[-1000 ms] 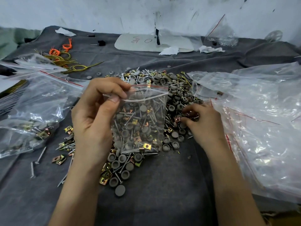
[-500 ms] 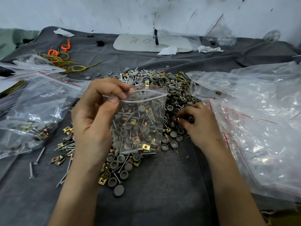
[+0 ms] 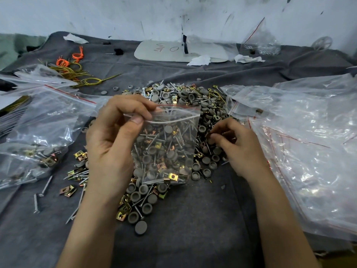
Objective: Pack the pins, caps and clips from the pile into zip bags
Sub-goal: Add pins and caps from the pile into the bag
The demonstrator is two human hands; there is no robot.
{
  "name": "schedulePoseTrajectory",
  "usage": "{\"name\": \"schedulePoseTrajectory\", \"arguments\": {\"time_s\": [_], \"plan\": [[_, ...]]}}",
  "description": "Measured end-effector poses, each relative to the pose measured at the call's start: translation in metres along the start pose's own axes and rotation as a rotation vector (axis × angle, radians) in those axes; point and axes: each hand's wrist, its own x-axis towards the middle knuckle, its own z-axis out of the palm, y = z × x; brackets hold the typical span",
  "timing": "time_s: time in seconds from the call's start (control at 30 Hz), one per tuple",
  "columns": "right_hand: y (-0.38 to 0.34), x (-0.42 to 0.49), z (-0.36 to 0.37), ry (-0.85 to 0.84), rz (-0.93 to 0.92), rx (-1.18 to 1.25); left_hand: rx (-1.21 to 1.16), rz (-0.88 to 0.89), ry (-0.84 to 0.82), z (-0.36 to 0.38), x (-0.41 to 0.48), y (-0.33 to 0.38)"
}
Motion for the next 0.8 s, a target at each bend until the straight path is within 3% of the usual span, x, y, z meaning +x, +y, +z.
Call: {"name": "schedulePoseTrajectory", "arguments": {"time_s": [0.07, 0.17, 0.33, 0.4, 0.57, 0.8], "plan": [[-0.007, -0.002, -0.002, 0.027, -0.019, 0.135, 0.059, 0.009, -0.006, 0.001, 0.0, 0.002], [-0.022, -0.007, -0.008, 0.025, -0.092, 0.32, 0.337, 0.094, 0.001, 0.004, -0.001, 0.004], [-0.047, -0.014, -0.014, -0.076, -0.159, 0.688, 0.549, 0.247, 0.021, 0.009, -0.001, 0.004], [-0.052, -0.017, -0.012, -0.103, -0.127, 0.711, 0.576, 0.304, -0.038, 0.011, -0.001, 0.004], [-0.062, -0.023, -0.002, -0.137, -0.118, 0.635, 0.544, 0.253, -0.23, 0.013, 0.0, 0.011], [-0.066, -0.025, 0.001, -0.236, -0.084, 0.724, 0.463, 0.237, -0.213, 0.014, -0.001, 0.01]]}}
